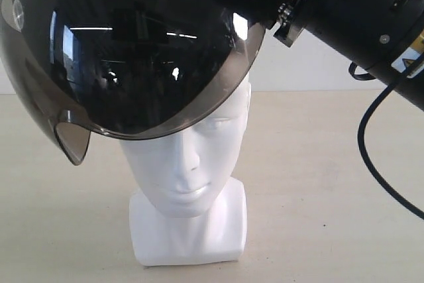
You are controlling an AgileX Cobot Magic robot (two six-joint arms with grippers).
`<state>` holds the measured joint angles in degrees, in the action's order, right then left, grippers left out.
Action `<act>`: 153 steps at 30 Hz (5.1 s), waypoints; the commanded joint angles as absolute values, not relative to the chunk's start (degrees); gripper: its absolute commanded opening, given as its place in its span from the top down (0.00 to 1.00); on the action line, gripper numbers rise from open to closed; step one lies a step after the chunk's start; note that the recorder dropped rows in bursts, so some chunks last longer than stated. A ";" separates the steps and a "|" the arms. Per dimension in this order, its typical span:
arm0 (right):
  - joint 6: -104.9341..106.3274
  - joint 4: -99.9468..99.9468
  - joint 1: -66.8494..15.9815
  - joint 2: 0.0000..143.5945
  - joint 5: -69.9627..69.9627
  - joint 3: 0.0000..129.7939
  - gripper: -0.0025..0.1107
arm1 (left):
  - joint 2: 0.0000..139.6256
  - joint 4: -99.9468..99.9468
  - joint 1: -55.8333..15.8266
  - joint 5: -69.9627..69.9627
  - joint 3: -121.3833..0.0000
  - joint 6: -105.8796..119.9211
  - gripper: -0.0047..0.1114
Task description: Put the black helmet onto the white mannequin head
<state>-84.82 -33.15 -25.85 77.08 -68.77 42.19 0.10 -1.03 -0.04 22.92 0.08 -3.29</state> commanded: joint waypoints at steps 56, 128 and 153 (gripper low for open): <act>-80.45 -27.22 -24.20 75.41 -69.96 42.69 0.98 | 53.70 -15.73 -23.24 -22.71 -69.16 -3.94 0.92; -77.15 -29.23 -23.86 75.22 -59.29 42.69 0.98 | 78.06 32.70 -23.24 -64.98 -99.45 54.93 0.92; -77.19 -31.79 -23.86 75.22 -59.29 42.69 0.98 | 78.06 35.30 -23.24 -66.46 -99.45 54.93 0.92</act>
<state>-82.00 -31.82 -25.18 76.18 -61.90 42.19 76.83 35.96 -22.98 -63.99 -99.86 55.61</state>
